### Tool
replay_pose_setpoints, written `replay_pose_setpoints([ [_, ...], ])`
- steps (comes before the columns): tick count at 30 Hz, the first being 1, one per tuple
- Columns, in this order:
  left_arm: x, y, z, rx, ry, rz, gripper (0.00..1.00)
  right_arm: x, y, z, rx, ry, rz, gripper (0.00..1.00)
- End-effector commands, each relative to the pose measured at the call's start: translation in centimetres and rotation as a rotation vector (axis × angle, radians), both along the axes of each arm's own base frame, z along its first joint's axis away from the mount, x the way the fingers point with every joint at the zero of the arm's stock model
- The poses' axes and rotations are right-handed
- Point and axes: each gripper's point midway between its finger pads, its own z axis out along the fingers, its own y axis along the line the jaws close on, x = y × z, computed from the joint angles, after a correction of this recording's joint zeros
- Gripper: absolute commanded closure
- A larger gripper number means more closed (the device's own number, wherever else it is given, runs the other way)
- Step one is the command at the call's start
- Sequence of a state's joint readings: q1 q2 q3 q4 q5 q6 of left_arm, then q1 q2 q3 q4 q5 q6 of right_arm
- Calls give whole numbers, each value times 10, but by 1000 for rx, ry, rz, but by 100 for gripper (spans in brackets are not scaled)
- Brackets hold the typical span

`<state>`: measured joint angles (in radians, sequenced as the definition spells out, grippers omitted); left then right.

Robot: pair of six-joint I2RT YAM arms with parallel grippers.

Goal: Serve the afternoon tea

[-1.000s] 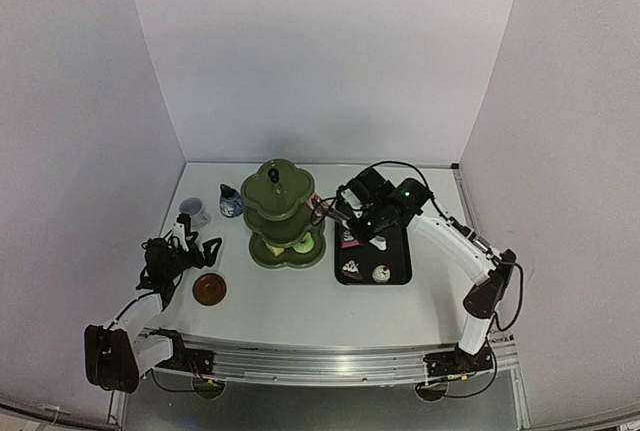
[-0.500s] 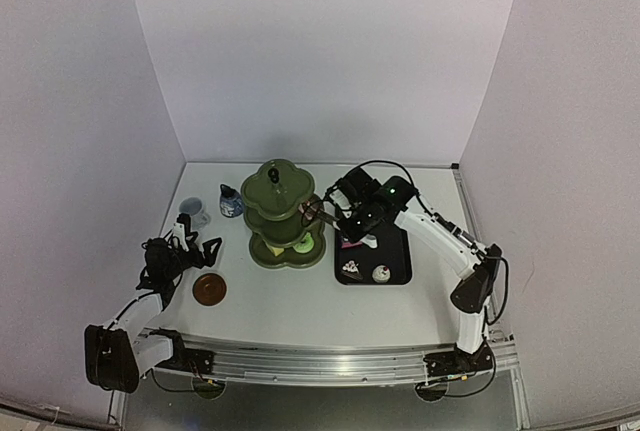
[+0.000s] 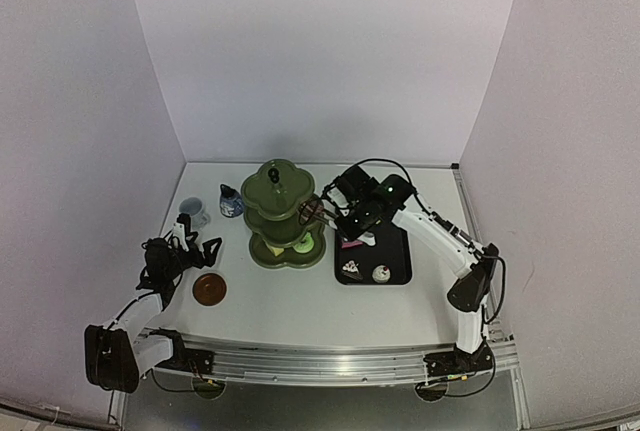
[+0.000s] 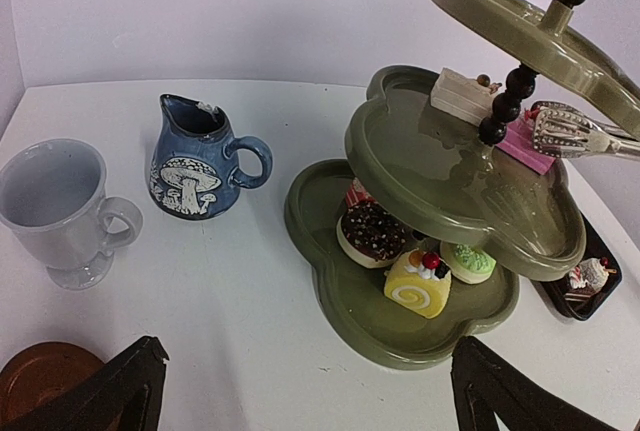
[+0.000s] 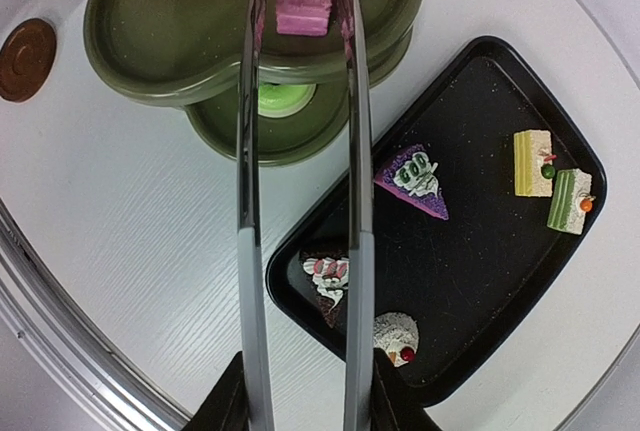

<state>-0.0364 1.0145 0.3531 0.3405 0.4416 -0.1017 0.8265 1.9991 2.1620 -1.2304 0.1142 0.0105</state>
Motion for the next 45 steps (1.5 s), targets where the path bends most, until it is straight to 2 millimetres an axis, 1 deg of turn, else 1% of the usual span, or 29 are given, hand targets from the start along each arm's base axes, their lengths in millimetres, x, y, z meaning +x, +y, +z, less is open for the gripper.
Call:
replay_pose_setpoints([
  [1,5,0,21,15,-67,-2,0,4,5,22,41,-53,2,67],
  [3,5,0,21,15,-65,-3,0,4,4,25,43,-60,1,67],
  [6,6,0,21,15,-62,-3,0,3,0,34,48,-83,-6,68],
  [9,6,-1,20,15,-58,-5,0,1,-9,42,41,-106,-19,68],
  [15,7,-1,20,14,-55,-8,0,-6,-24,45,33,-111,-53,68],
  [18,7,-1,20,14,-54,-10,0,-9,-23,49,63,-112,-62,68],
  [23,7,-2,19,13,-54,-12,0,-8,-25,59,93,-141,-71,68],
  [27,7,-1,20,13,-58,-10,0,-4,-36,59,82,-156,-105,68],
  [29,7,-2,20,13,-58,-10,0,1,-49,55,67,-151,-147,68],
  [31,6,-2,20,14,-58,-10,0,10,-67,47,36,-149,-203,68],
  [36,6,-1,20,13,-61,-8,0,23,-105,30,10,-122,-308,69],
  [38,5,-1,21,13,-65,-8,0,30,-117,26,22,-120,-344,69],
  [41,5,-1,21,13,-65,-5,0,36,-129,19,16,-116,-376,68],
  [45,5,-1,21,12,-67,-4,0,38,-151,-15,-59,-62,-404,67],
])
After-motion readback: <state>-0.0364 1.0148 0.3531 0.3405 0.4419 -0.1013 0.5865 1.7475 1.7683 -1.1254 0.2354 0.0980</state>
